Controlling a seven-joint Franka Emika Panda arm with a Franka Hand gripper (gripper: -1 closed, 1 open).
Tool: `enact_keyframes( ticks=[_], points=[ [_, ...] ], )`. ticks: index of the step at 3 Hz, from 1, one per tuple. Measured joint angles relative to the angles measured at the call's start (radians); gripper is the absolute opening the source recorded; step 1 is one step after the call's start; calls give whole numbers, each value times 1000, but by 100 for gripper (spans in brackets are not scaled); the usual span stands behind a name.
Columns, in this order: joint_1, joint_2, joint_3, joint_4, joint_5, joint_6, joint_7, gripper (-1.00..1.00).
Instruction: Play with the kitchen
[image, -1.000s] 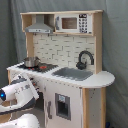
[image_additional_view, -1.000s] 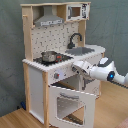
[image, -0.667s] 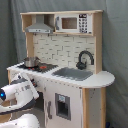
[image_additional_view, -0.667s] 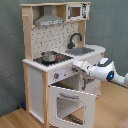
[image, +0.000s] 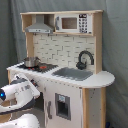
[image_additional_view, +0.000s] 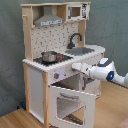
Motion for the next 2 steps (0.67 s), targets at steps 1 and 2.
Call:
enact_keyframes(
  ticks=[1, 2],
  points=[
    [0, 0, 0, 1, 0, 0, -124, -100],
    [0, 0, 0, 1, 0, 0, -241, -100]
  ],
)
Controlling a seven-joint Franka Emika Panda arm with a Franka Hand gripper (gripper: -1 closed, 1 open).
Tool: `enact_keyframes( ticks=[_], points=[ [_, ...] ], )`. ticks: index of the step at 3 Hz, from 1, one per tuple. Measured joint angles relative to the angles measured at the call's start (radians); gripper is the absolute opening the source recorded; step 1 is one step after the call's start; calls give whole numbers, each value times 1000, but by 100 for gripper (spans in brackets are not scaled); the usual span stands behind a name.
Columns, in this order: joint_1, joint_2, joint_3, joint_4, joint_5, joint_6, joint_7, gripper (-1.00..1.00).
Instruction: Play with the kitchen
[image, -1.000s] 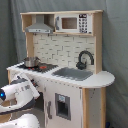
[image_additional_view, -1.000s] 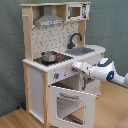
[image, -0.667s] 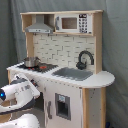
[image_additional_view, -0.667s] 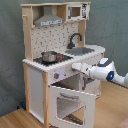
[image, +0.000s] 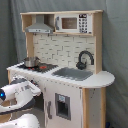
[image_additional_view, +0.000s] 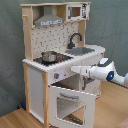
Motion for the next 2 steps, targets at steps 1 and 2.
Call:
enact_keyframes(
  ticks=[1, 2],
  points=[
    [0, 0, 0, 0, 0, 0, -113, -100],
    [1, 0, 0, 1, 0, -1, -223, -100]
  ],
)
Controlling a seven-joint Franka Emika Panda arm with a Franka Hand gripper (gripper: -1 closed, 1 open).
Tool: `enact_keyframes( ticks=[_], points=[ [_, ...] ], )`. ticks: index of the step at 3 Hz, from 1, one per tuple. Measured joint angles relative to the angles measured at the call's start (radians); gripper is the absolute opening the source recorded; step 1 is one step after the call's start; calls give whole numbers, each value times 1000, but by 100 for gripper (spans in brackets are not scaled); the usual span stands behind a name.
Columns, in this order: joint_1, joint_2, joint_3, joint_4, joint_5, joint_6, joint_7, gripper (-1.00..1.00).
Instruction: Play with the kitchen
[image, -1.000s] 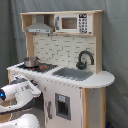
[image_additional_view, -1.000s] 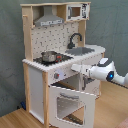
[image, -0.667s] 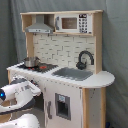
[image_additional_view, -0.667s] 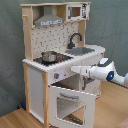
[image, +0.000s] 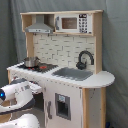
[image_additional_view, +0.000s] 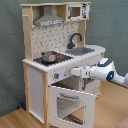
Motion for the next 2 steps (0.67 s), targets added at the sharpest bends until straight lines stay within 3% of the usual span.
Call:
enact_keyframes(
  ticks=[2],
  points=[
    [1, 1, 1, 2, 0, -4, -210, -100]
  ],
)
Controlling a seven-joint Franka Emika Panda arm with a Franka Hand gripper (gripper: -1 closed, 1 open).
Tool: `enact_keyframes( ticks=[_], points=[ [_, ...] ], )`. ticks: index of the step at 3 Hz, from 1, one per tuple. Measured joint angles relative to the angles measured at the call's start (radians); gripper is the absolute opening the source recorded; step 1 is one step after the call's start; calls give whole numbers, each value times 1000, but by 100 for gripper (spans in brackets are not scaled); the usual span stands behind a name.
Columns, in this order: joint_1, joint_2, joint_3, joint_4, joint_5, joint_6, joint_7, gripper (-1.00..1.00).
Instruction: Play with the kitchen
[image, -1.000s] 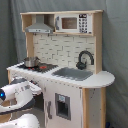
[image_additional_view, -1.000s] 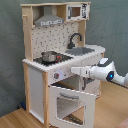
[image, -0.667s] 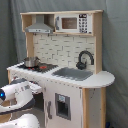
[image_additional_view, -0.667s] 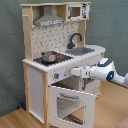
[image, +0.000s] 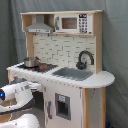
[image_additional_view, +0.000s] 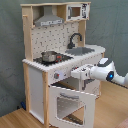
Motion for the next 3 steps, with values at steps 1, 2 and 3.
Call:
enact_keyframes(
  ticks=[1, 2, 3],
  points=[
    [1, 13, 1, 1, 0, -9, -96, -100],
    [0, 14, 2, 1, 0, -9, -96, 100],
    [5, 25, 26, -32, 1, -13, 92, 100]
  ],
)
